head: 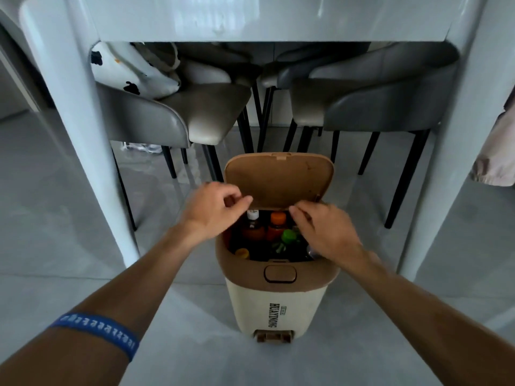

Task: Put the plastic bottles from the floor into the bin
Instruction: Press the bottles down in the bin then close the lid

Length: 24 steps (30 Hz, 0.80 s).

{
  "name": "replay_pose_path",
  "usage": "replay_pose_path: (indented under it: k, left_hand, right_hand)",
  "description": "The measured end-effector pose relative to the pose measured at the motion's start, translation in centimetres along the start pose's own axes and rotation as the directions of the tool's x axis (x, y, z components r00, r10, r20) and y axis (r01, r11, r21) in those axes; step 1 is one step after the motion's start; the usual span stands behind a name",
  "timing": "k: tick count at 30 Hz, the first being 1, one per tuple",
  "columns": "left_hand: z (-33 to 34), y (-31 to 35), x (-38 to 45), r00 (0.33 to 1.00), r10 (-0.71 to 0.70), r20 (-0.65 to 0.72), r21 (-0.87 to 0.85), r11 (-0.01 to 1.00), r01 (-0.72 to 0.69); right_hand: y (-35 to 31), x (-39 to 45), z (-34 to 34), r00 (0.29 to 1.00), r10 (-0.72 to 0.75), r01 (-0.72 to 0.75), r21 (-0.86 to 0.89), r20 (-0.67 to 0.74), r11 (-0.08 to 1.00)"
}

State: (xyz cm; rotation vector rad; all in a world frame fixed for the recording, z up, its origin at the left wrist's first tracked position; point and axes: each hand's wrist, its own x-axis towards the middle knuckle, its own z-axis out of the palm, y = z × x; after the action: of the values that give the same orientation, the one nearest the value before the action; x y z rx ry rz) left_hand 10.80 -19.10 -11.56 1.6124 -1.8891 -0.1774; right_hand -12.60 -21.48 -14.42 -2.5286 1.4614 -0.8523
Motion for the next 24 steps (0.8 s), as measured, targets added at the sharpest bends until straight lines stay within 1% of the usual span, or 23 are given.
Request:
replay_pose_path:
  k: [1,2,3,4,5,7,8,9,11,13,15,17,18,19,21,24]
  left_hand:
    - [-0.5,0.1,0.0,0.988,-0.007,-0.156,-0.037,0.999,0.001]
    - [-1.1,0.3,0.1,0.958,-0.015,-0.287,-0.072,0.997,-0.005]
    - [-1.6,0.6,0.3,0.927,-0.014,-0.374,-0.08,0.997,-0.018]
    - [-2.0,1.0,0.5,0.911,0.003,-0.412,-0.064,0.997,-0.033]
    - [-2.1,1.4,0.7,0.921,0.017,-0.39,-0.038,0.999,-0.034]
    - [-2.0,2.0,0.5,0.971,0.036,-0.236,-0.026,0.999,-0.044]
    - [-1.8,2.3,0.2,0.985,0.061,-0.163,-0.014,0.998,-0.065]
    - [-1.6,2.3,-0.6,0.987,0.101,-0.121,0.01,0.995,-0.1]
    - [-1.5,1.9,-2.1,0.978,0.178,-0.108,0.079,0.982,-0.17]
    - [-1.7,1.3,-3.9,0.976,0.206,-0.077,0.123,0.973,-0.195]
    - [-1.1,0.7,-6.3,0.972,0.234,0.001,0.147,0.962,-0.232]
    - [0.4,0.3,-9.4,0.957,0.269,0.108,0.207,0.935,-0.286]
    - [1.3,0.0,-10.6,0.949,0.282,0.139,0.237,0.921,-0.308]
    - [2.0,-0.2,-11.5,0.952,0.268,0.149,0.244,0.923,-0.298]
    - [2.5,-0.3,-11.7,0.967,0.229,0.115,0.233,0.94,-0.251]
    - [2.5,0.1,-11.1,0.974,0.215,0.078,0.233,0.946,-0.227]
  right_hand:
    - [-0.2,-0.1,-1.3,0.985,0.02,-0.015,0.032,-0.173,0.999]
    - [-0.4,0.1,-2.6,0.948,0.032,-0.01,0.072,-0.317,0.997]
    - [-0.7,0.5,-3.6,0.91,0.035,0.006,0.096,-0.412,0.995]
    - [-1.2,1.1,-4.6,0.89,0.025,0.019,0.091,-0.455,0.996]
    - [-1.7,1.7,-5.2,0.899,0.002,0.022,0.051,-0.437,0.998]
    - [-2.7,2.4,-5.5,0.953,-0.016,0.001,-0.051,-0.303,0.999]
    - [-3.0,2.3,-5.2,0.972,-0.02,0.003,-0.076,-0.234,0.997]
    - [-3.3,1.8,-5.0,0.98,-0.034,0.016,-0.095,-0.196,0.995]
    - [-3.2,-0.1,-4.7,0.977,-0.076,0.05,-0.133,-0.201,0.99]
    - [-2.7,-2.6,-4.3,0.973,-0.117,0.089,-0.142,-0.201,0.986]
    - [-2.1,-5.4,-2.8,0.98,-0.141,0.122,-0.139,-0.14,0.983]
    - [-1.9,-8.2,-0.8,0.989,-0.137,0.13,-0.12,-0.048,0.984]
    - [-1.6,-9.3,0.0,0.99,-0.142,0.138,-0.134,-0.021,0.981]
    - [-1.5,-10.0,0.5,0.991,-0.136,0.134,-0.147,-0.002,0.98]
    - [-1.4,-9.9,0.5,0.991,-0.132,0.131,-0.139,0.005,0.982]
    - [-1.8,-9.3,0.1,0.994,-0.11,0.111,-0.152,0.009,0.982]
